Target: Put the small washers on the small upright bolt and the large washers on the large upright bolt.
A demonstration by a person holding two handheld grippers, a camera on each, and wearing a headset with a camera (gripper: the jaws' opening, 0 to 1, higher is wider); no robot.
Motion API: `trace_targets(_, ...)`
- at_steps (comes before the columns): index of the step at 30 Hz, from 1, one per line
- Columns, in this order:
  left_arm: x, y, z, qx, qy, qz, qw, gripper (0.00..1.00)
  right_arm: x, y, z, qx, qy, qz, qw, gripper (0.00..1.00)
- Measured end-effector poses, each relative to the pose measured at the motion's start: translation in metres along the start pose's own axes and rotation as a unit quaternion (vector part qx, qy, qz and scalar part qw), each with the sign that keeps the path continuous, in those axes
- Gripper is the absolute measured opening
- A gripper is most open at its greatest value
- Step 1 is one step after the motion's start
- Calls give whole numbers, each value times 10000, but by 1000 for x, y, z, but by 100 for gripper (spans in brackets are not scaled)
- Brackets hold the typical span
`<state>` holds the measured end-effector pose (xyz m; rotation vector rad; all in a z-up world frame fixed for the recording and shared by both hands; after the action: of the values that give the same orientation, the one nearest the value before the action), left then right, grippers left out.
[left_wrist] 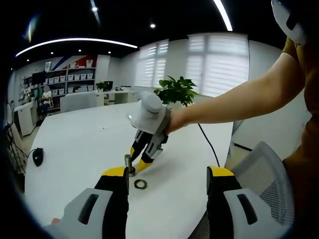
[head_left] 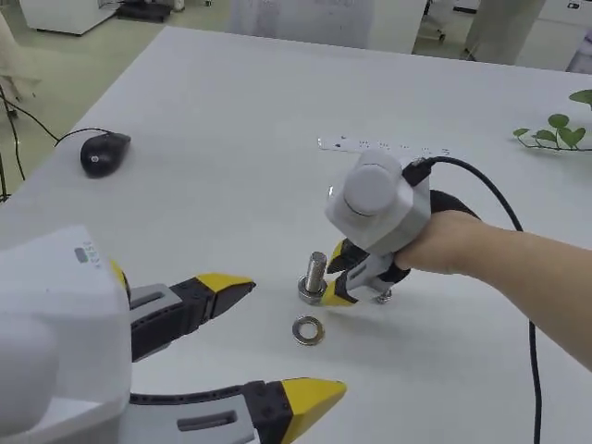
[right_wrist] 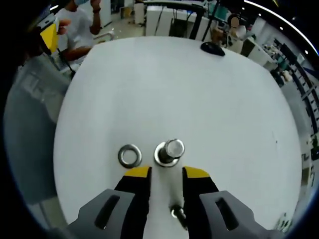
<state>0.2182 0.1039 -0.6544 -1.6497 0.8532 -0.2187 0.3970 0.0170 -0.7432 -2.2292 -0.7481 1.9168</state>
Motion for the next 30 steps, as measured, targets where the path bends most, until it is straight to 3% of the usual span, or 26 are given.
trace_targets(5, 0, -3, -4, 73, 35, -16, 10000, 62, -10, 3, 8, 2, 48, 6, 10000, 25)
trace_targets(12, -1, -6, -11, 149, 88, -34, 9998, 62, -12, -4, 23, 8, -39, -50, 10000, 25)
trace_targets(20, -6, -5, -14, 125, 71, -61, 9999, 62, 1, -10, 38, 58, -285, -76, 9995, 28)
trace_targets(30, -8, -5, -12, 112, 32, -85, 9999, 62, 19, -18, 45, 86, -495, -213, 9985, 34)
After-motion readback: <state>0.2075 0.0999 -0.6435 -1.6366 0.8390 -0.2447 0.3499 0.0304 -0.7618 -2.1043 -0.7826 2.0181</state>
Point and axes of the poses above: the centre of the closed fingertips' face, and the gripper's own axes: x roughly forward along the fingers, z roughly to its left, y roughly out of its underside, the point moved 6 cm from there along -x, roughly backward along the fingers, and after that the axes turned 9 degrees about -x, right-handed, at the moved point
